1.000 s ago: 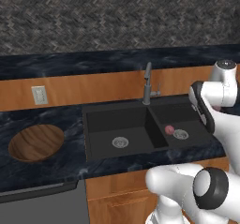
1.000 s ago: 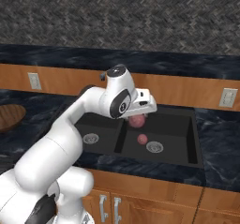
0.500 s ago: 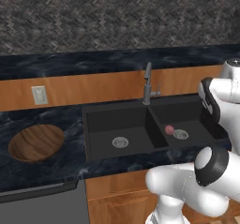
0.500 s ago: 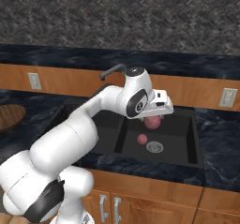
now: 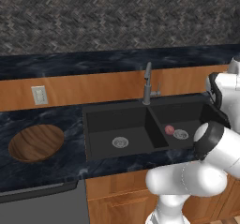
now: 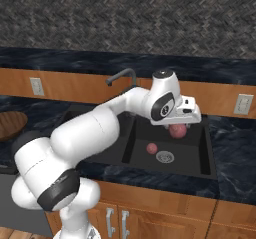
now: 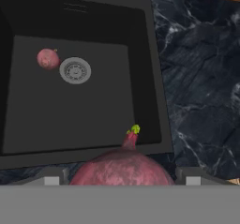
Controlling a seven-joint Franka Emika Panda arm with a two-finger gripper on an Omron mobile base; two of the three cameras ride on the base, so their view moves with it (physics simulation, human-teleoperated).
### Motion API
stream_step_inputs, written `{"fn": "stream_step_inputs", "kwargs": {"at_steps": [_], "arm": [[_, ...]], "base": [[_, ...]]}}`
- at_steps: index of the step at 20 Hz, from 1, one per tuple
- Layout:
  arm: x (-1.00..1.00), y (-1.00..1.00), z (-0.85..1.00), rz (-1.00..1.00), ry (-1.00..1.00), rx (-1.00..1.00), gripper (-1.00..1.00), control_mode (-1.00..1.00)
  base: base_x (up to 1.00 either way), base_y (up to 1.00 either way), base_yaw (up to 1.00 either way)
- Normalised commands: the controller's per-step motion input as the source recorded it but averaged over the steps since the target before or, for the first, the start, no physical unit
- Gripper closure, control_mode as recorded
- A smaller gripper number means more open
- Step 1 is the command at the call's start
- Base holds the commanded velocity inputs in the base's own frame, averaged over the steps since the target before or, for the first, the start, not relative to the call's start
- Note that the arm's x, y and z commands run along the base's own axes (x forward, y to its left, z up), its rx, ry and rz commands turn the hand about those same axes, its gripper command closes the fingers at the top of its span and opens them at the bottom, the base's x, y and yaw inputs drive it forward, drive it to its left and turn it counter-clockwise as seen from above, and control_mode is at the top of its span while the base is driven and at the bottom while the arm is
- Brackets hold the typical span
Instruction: Remove the onion and onion from the sink. Then move the bowl and cup from the counter to the sink for washing.
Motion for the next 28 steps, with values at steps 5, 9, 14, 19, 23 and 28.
{"fn": "stream_step_inputs", "kwargs": {"at_steps": [5, 9, 14, 19, 23, 28], "arm": [[0.15, -0.55, -0.04, -0.07, 0.08, 0.09, 1.00, -1.00], [0.17, -0.53, -0.10, -0.07, 0.11, 0.11, 1.00, -1.00], [0.20, -0.49, -0.15, -0.06, 0.04, 0.11, 1.00, -1.00], [0.22, -0.48, -0.17, -0.06, 0.02, 0.11, 1.00, -1.00], [0.24, -0.48, -0.14, -0.04, 0.00, 0.05, 1.00, -1.00], [0.26, -0.49, -0.13, -0.04, 0.00, 0.01, 1.00, -1.00]], "base": [[0.00, 0.00, 0.00], [0.00, 0.00, 0.00], [0.00, 0.00, 0.00], [0.00, 0.00, 0.00], [0.00, 0.00, 0.00], [0.00, 0.00, 0.00]]}}
